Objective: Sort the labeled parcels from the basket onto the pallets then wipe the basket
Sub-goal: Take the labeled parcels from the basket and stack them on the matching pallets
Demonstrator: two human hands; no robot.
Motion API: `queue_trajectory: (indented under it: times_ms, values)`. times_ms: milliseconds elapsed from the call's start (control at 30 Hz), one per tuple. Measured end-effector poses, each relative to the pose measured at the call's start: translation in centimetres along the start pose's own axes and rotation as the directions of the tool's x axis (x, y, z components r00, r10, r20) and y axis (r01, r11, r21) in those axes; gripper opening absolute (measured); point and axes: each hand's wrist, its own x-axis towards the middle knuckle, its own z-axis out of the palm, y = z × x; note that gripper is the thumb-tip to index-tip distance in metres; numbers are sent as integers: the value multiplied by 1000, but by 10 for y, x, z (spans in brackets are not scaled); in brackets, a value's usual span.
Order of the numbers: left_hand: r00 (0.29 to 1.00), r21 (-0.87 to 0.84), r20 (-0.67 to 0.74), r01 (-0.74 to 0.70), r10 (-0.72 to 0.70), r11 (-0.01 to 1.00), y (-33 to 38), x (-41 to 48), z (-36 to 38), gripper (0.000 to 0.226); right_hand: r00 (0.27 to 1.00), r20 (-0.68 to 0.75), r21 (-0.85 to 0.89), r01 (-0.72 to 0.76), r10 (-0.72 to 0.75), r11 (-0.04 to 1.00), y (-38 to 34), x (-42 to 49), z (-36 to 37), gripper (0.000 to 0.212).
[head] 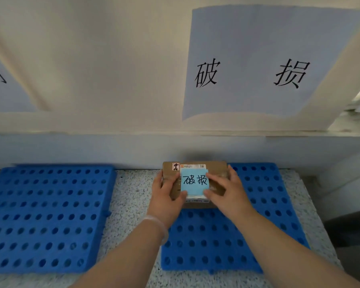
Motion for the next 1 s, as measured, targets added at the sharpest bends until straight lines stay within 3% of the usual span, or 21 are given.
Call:
queue_trajectory:
  times_ms: [167, 600, 800, 867, 1000]
  values:
    - [1000, 10, 1, -17, 17, 1000, -2, 18, 5, 55, 997, -41, 15, 69, -68, 997, 9, 23, 1, 49]
    - [1000, 37, 15, -1, 0, 999, 1, 39, 0, 55, 999, 10, 22, 42, -42, 999, -2, 44, -4, 51]
    - [996, 302, 70, 30, -53, 953, 13, 31, -10, 63, 999, -38, -92, 20, -24, 996, -13, 24, -14, 68]
    - [996, 444, 84, -1, -40, 896, 16, 21, -17, 65, 998, -54, -154, 16, -25, 988, -16, 10, -18, 75]
    - [986, 664, 118, -167, 118, 729, 29, -11, -31, 71, 997, -21, -312, 62, -72, 948, -18, -35, -25, 89]
